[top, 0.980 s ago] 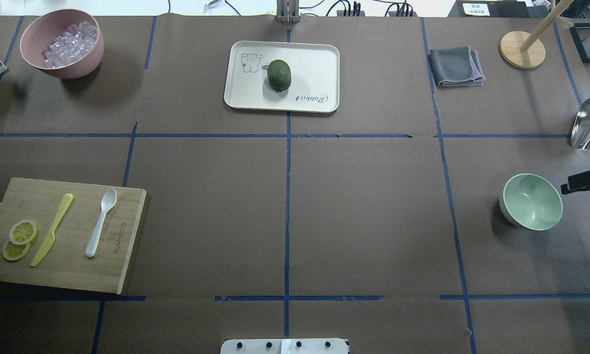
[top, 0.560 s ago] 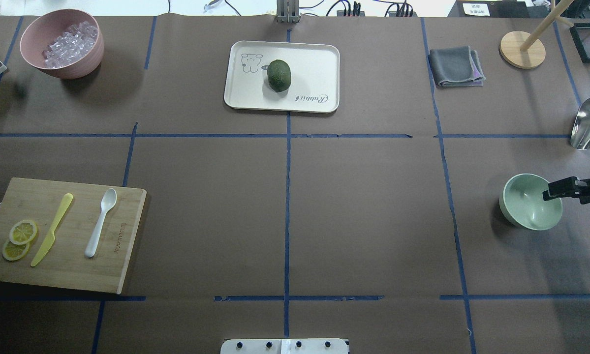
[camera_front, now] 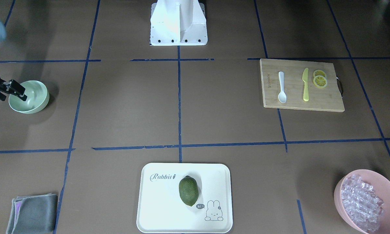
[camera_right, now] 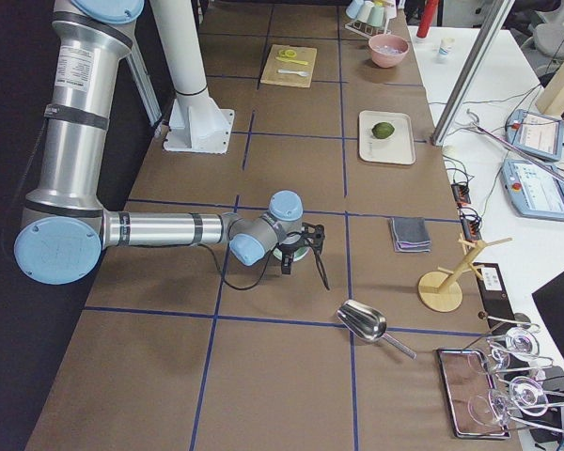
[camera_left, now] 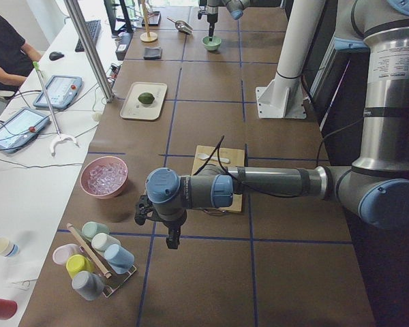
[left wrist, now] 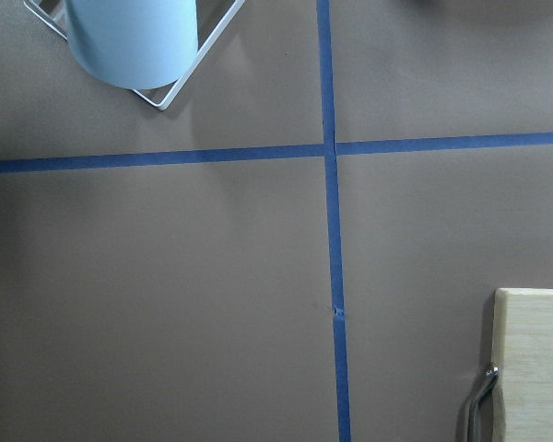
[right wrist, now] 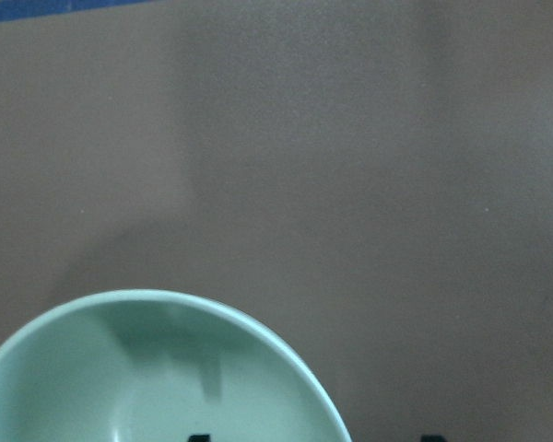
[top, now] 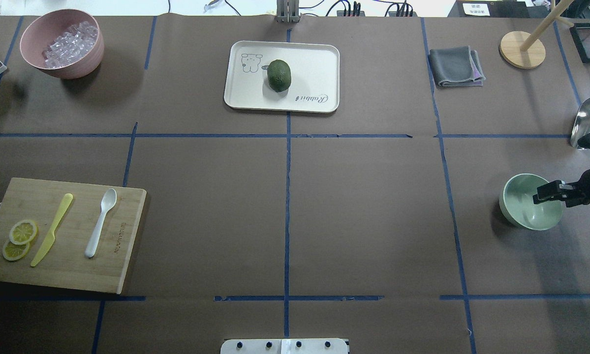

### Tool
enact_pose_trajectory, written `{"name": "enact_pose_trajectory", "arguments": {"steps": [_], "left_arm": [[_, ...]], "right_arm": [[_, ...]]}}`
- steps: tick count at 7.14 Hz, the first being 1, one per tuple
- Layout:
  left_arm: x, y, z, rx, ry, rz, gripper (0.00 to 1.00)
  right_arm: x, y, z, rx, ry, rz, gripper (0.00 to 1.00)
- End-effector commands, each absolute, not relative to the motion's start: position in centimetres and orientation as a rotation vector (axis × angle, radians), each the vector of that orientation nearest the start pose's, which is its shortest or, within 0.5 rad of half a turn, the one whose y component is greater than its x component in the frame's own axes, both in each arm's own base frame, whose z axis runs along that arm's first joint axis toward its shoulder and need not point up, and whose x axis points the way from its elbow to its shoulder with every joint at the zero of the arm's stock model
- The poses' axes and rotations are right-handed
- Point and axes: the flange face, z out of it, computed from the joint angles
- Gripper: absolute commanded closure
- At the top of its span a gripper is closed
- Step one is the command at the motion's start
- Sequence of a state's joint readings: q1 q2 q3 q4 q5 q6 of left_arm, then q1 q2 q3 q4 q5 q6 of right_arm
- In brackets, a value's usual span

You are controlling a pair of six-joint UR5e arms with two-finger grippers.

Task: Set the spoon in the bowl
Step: 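Lower the right gripper to the pale green bowl rim and grasp it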

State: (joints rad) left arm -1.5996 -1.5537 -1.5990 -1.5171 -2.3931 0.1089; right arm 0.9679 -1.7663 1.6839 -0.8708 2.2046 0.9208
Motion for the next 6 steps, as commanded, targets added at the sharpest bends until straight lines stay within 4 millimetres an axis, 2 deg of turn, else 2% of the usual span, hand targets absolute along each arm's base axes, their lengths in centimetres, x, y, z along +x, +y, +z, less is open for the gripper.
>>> {"name": "enact_pose_trajectory", "arguments": {"steps": [1,3,4,5,6], "left_arm": [[-7.4,-48.1,65.6,0.012,0.823,0.053,0.00],[-7.3,-48.3,65.1,0.000,0.823,0.011,0.00],[-7.3,-48.4,64.9,0.005,0.824,0.010,0.00],[-7.4,-48.4,64.9,0.016,0.824,0.011,0.00],[-7.4,-48.4,64.9,0.019,0.824,0.012,0.00]], "right_arm": [[-19.0,-40.4,61.2,0.027,-0.881,0.087,1.00],[-18.7,-40.0,61.3,0.030,-0.888,0.085,1.00],[-18.6,-39.8,60.7,0.036,-0.922,0.073,1.00],[-17.8,-39.7,59.7,0.040,-0.967,0.064,1.00],[-16.5,-40.2,56.9,0.061,-1.028,0.062,1.00]]}}
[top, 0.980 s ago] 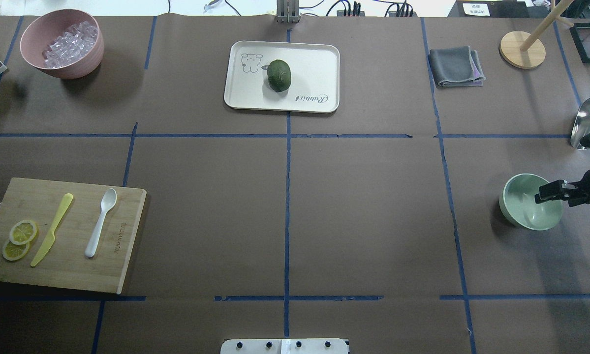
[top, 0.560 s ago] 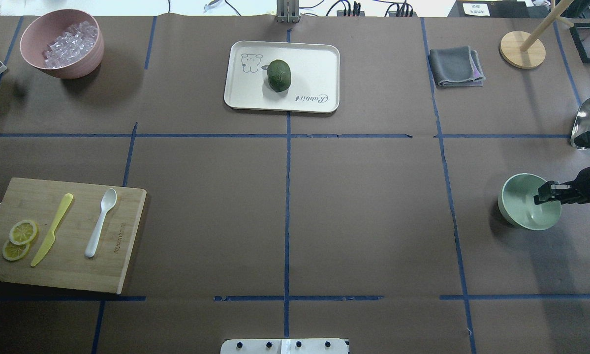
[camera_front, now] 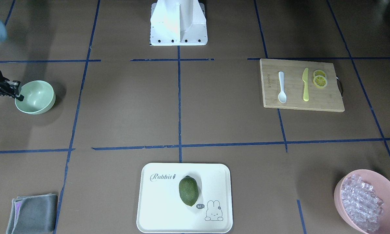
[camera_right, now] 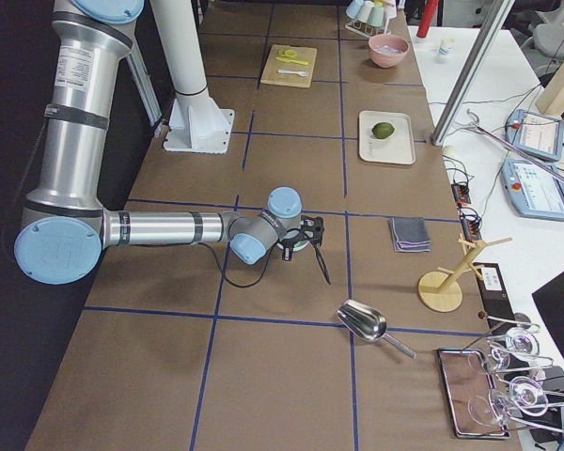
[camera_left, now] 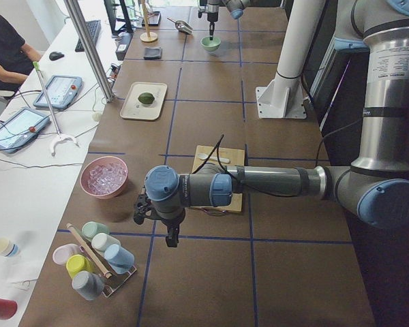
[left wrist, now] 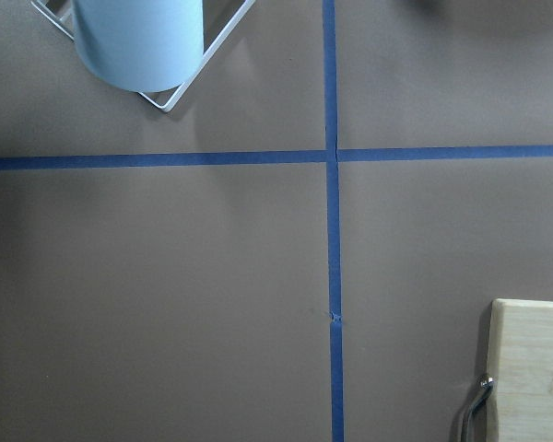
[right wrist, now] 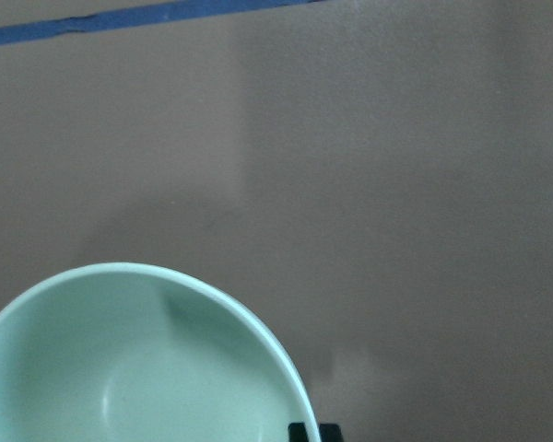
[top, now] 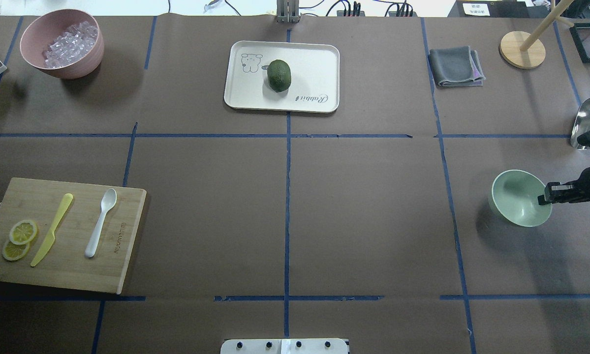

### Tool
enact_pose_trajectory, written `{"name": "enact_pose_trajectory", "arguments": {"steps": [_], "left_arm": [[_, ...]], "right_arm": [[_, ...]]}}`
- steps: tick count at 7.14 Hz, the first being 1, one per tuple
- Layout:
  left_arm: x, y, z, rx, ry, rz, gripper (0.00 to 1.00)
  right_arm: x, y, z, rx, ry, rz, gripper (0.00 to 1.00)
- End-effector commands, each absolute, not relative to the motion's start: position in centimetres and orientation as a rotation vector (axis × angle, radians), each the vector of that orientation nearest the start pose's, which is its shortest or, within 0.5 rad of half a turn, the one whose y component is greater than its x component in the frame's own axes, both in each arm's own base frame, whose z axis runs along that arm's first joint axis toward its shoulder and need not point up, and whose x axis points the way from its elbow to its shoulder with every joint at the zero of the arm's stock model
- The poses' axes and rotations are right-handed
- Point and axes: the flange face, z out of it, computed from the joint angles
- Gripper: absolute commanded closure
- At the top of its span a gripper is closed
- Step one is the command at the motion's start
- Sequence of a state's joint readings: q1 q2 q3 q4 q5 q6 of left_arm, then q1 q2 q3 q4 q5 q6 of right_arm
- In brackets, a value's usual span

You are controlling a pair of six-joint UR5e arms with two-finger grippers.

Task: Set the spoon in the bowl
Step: 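Carry the green bowl with the right gripper to the table center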

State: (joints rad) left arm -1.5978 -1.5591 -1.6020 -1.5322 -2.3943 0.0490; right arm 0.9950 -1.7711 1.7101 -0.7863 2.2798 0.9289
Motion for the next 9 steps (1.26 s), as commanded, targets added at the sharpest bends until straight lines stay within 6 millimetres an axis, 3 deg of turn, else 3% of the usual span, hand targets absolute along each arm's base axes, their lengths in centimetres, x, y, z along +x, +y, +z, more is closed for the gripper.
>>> {"name": "enact_pose_trajectory", "arguments": {"steps": [1,2,4,5,6,8,9], "left_arm": [[-7.4,-48.4,64.9,0.019,0.824,0.014,0.00],[-7.4,-48.3,64.9,0.018,0.824,0.013,0.00],[-7.4,-48.1,65.1,0.015,0.824,0.012,0.00],[-7.4,-48.0,65.2,0.014,0.824,0.011,0.00],[-7.4,-48.0,65.2,0.012,0.824,0.009,0.00],[-7.4,-48.0,65.2,0.012,0.824,0.011,0.00],[-7.4,-48.0,65.4,0.010,0.824,0.011,0.00]], "right_arm": [[-15.7,-40.3,52.0,0.079,-1.096,0.078,1.00],[-15.9,-40.7,48.2,0.079,-1.134,0.138,1.00],[-19.9,-42.8,39.4,0.001,-1.091,0.181,1.00],[-22.7,-44.4,32.6,-0.018,-1.038,0.193,1.00],[-26.9,-44.6,27.2,-0.032,-1.005,0.195,1.00],[-37.1,-41.1,22.1,-0.042,-1.029,0.238,0.99],[-42.0,-40.0,21.1,-0.021,-1.023,0.259,0.98]]}}
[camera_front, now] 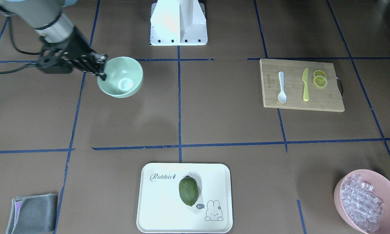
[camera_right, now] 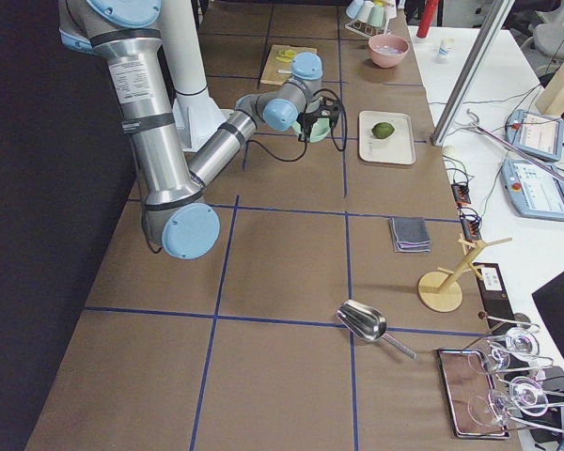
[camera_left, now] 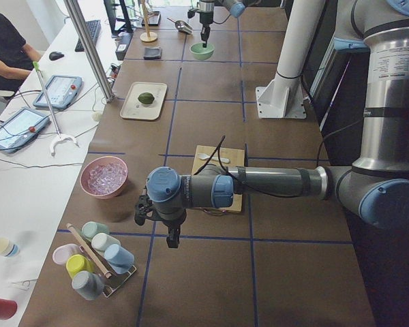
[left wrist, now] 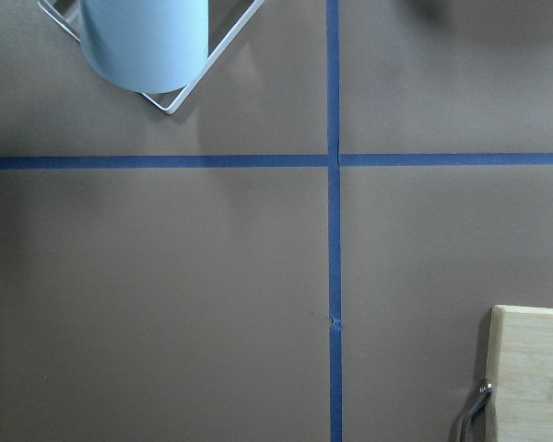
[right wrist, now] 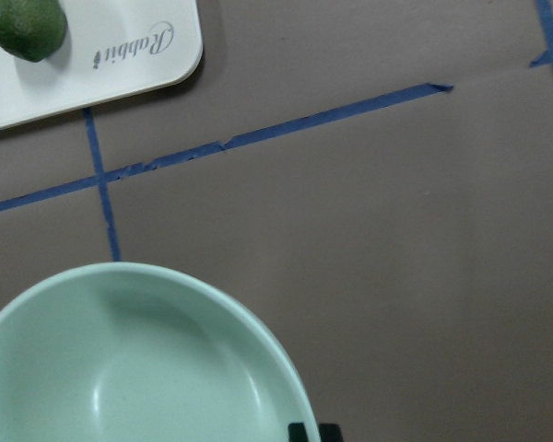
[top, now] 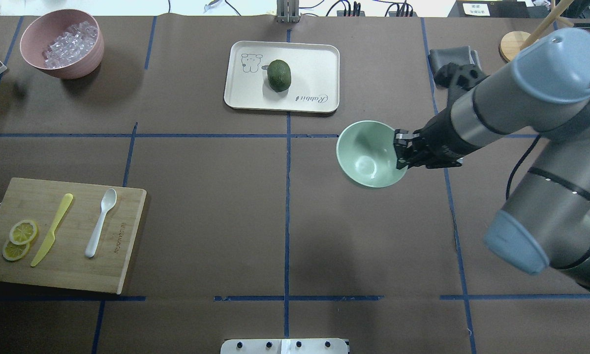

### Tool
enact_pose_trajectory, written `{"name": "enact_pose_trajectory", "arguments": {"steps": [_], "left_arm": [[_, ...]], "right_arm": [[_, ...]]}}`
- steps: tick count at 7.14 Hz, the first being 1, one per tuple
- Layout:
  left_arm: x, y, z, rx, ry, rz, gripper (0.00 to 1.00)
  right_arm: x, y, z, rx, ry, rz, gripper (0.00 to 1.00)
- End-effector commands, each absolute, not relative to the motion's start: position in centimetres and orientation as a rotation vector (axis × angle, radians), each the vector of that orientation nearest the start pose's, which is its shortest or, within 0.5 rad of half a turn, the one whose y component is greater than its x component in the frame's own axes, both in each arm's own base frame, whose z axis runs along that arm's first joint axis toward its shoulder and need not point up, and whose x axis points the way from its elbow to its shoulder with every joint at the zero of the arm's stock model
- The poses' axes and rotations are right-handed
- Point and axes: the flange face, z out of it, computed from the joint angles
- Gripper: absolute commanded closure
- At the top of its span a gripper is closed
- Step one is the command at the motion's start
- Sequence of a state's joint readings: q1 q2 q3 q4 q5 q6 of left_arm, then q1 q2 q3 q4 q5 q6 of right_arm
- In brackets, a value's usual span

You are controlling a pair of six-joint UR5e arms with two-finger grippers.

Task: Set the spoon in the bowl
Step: 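Carry the green bowl with the right gripper to the table center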

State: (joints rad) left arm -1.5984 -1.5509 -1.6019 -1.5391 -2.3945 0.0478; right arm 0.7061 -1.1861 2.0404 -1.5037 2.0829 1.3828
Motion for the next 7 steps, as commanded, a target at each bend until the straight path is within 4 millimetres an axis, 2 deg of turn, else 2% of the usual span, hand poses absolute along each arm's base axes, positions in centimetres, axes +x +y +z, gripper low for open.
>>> {"name": "enact_pose_trajectory", "arguments": {"steps": [1,2,3,7], "left_arm": [[-7.4,-48.0,65.4,0.010,0.824,0.011,0.00],[-7.3,-47.8,65.5,0.007,0.824,0.010,0.00],[-7.3,-47.8,65.7,0.004,0.824,0.008,0.00],[-7.3,-47.8,65.6,0.005,0.824,0.007,0.00]], "right_arm": [[-46.3,-38.8,20.7,0.037,-1.054,0.278,0.98],[-50.5,-38.1,21.1,0.053,-1.076,0.316,0.98],[-52.9,-38.8,21.8,0.052,-1.042,0.321,0.98],[-55.0,-38.5,23.8,0.045,-0.989,0.309,0.96]]}}
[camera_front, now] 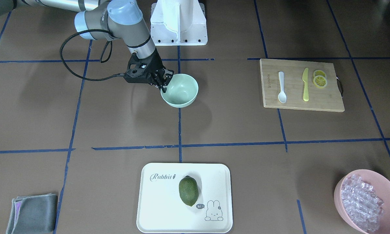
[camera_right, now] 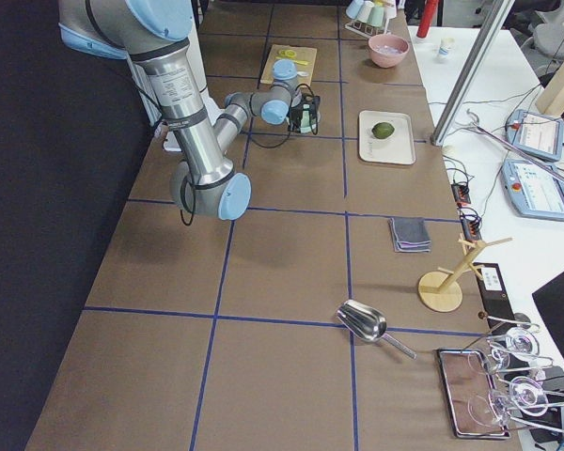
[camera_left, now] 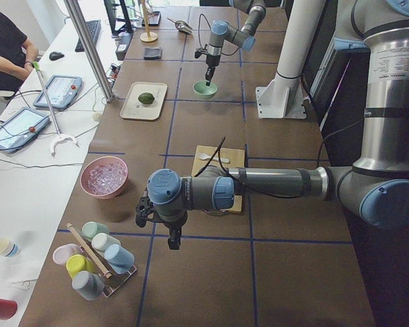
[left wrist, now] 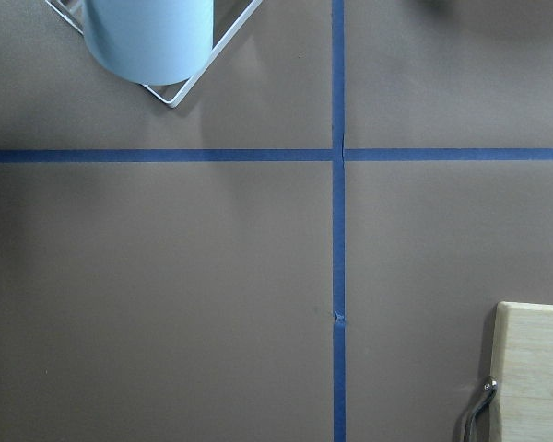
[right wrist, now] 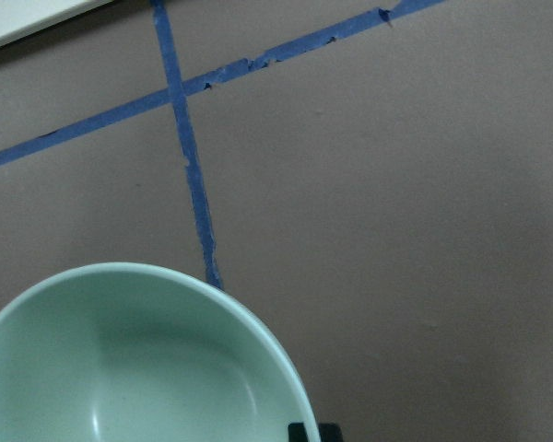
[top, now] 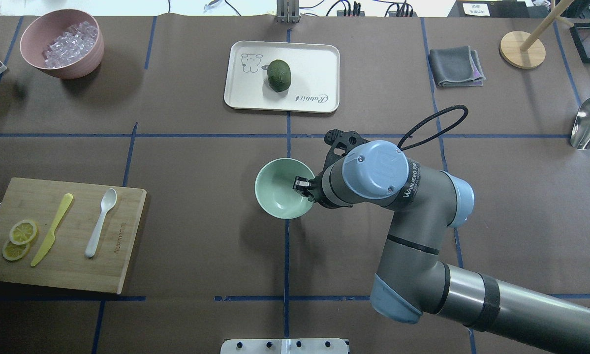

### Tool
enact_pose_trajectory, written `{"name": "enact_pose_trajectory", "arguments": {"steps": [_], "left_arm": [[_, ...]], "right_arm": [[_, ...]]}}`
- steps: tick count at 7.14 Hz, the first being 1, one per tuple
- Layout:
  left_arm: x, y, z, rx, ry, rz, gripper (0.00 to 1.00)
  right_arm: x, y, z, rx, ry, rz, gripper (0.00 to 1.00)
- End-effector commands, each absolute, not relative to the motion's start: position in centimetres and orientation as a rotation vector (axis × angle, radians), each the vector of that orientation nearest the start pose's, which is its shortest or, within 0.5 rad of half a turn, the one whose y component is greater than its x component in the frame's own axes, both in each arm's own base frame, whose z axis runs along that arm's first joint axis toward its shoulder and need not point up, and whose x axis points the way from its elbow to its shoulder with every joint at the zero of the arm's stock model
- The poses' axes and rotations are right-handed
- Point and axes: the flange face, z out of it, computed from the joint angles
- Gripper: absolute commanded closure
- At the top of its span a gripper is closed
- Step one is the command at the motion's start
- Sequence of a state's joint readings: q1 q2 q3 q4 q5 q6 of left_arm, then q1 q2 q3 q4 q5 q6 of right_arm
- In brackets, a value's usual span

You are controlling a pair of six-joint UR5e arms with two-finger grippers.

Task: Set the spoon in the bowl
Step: 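Carry the green bowl with the right gripper to the table center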

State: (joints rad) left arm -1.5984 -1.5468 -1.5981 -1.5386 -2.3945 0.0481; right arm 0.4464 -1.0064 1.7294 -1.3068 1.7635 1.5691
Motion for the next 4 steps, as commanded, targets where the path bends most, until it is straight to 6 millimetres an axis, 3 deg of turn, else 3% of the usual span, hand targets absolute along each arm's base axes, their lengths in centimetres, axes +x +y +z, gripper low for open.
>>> {"name": "enact_pose_trajectory", "arguments": {"steps": [1,3,4], "left_arm": [[-7.34,-47.70,65.67,0.004,0.824,0.008,0.00],[-7.34,-47.69,65.81,0.003,0.824,0.009,0.00],[-7.34,-47.74,65.88,0.003,0.824,0.010,0.00]], "right_arm": [[-55.49,-38.38,24.08,0.041,-0.983,0.307,0.96],[-55.95,-38.05,23.42,0.039,-0.991,0.301,0.95],[-55.97,-38.09,23.59,0.042,-0.987,0.301,0.82]]}}
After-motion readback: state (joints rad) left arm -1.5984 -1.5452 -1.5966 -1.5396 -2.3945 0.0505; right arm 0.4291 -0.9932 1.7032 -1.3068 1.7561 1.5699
